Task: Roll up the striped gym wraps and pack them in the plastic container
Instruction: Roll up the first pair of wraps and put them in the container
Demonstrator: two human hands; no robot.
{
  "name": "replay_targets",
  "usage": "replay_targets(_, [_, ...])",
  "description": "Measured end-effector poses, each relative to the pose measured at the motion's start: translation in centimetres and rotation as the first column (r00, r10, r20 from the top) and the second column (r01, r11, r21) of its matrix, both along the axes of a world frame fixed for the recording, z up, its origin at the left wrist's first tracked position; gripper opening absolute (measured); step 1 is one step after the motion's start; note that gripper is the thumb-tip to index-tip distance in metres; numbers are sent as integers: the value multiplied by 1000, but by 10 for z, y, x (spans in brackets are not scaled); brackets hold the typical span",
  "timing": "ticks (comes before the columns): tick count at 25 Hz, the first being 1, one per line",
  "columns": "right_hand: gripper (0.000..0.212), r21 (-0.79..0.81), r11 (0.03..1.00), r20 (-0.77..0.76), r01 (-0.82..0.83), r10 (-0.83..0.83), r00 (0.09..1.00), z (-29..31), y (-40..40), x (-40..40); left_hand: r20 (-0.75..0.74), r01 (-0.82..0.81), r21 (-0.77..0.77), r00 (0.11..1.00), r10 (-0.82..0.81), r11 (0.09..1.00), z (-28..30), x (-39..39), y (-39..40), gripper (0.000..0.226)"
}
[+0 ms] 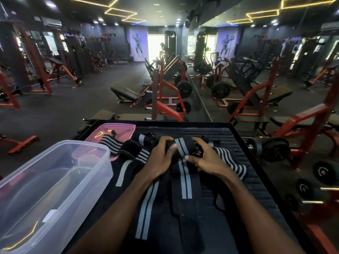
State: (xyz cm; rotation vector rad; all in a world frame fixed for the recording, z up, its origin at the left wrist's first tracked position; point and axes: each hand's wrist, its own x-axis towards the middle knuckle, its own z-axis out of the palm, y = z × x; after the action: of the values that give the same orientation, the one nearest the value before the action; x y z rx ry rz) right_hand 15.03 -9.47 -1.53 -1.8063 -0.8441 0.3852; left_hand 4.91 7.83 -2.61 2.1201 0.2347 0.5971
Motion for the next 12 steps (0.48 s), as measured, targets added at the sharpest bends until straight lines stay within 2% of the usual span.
replay_targets(2, [32, 44, 998, -46, 48, -46, 998, 9, 0, -7, 49, -37, -82, 998, 41, 996, 10, -4, -2, 25])
replay_targets(4, [23, 94, 993, -85, 68, -60, 995, 15, 2, -10, 28, -53, -210, 998, 61, 976, 18, -5, -6, 39])
replay_targets(7, [26, 127, 991, -100, 42, -29, 995, 23, -1, -11, -118, 2, -438, 991, -59, 899, 23, -3, -14, 61])
replay_targets(9, [22, 108, 993, -112, 43, -31, 993, 22, -4, -10, -172, -5, -645, 975, -139, 764, 21, -2, -19, 60])
replay_targets(10, [27, 105, 992, -128, 73, -59, 990, 20, -3, -9, -147, 25, -701, 973, -179, 713, 18, -3, -22, 58])
replay_targets(12, [45, 98, 978, -154, 183, -167, 974, 18, -1, -5, -28, 142, -666, 976, -215, 732, 12, -3, -26, 50])
